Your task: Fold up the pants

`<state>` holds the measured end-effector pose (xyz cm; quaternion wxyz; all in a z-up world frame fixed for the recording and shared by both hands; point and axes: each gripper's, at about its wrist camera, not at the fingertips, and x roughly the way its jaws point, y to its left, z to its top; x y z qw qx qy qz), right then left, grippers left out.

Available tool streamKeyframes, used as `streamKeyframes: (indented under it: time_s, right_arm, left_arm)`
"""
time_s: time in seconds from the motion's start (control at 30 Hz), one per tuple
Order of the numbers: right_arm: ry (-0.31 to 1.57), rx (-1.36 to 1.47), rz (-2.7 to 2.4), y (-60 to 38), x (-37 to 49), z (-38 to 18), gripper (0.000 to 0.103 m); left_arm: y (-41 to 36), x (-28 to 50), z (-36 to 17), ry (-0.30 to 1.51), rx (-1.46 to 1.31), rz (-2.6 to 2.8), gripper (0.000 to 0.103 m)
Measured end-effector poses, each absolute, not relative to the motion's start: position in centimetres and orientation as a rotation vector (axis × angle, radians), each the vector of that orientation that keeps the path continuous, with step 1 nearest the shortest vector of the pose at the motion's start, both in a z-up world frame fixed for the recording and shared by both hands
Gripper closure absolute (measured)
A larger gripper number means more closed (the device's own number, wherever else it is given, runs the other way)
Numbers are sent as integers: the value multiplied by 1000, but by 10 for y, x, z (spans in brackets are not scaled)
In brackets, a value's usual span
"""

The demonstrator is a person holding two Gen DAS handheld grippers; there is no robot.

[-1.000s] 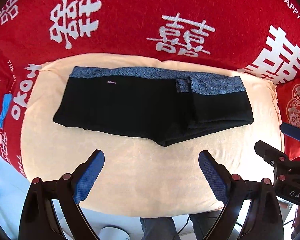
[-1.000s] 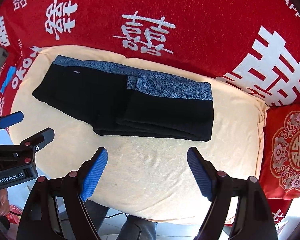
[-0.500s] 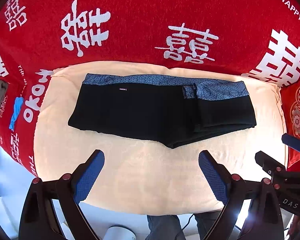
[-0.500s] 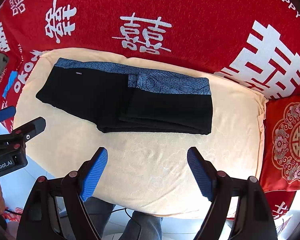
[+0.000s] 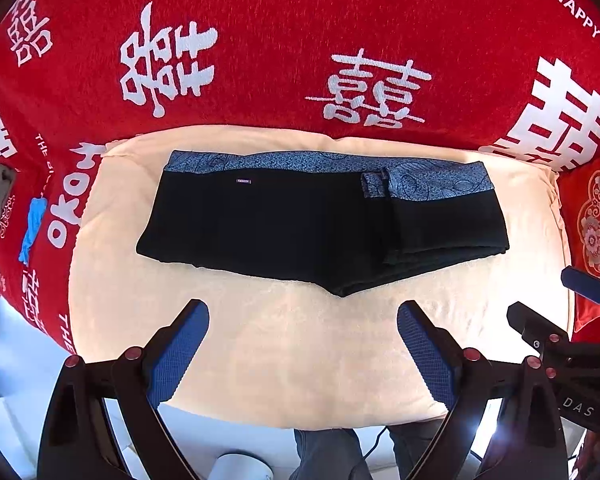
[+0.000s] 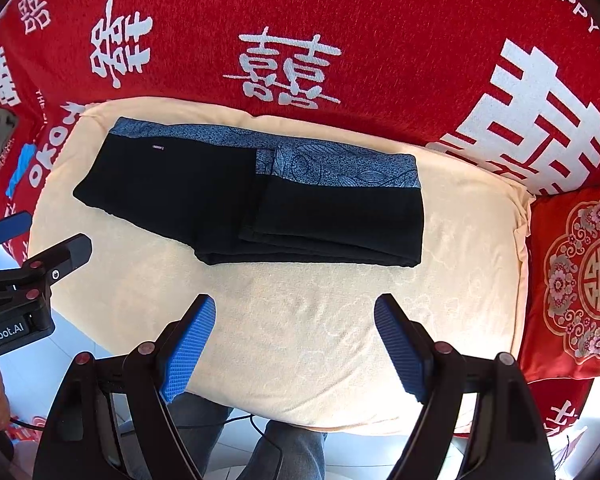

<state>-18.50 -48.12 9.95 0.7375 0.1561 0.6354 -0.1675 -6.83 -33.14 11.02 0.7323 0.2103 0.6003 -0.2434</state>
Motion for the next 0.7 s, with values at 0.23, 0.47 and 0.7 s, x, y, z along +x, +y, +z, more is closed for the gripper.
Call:
streamKeyframes:
  time_s: [0.23, 0.47, 0.7]
  right_arm:
    - [1391, 346, -369, -483, -185, 101, 19]
    - [1392, 347, -368, -484, -184, 102, 19]
    - [1398, 348, -367, -485, -183, 102, 19]
  left_arm:
    - [-333, -67, 112, 1315, 467, -544, 7]
    - [-334, -65, 112, 1316, 469, -547, 7]
    - [-332, -62, 108, 1316, 472, -531, 7]
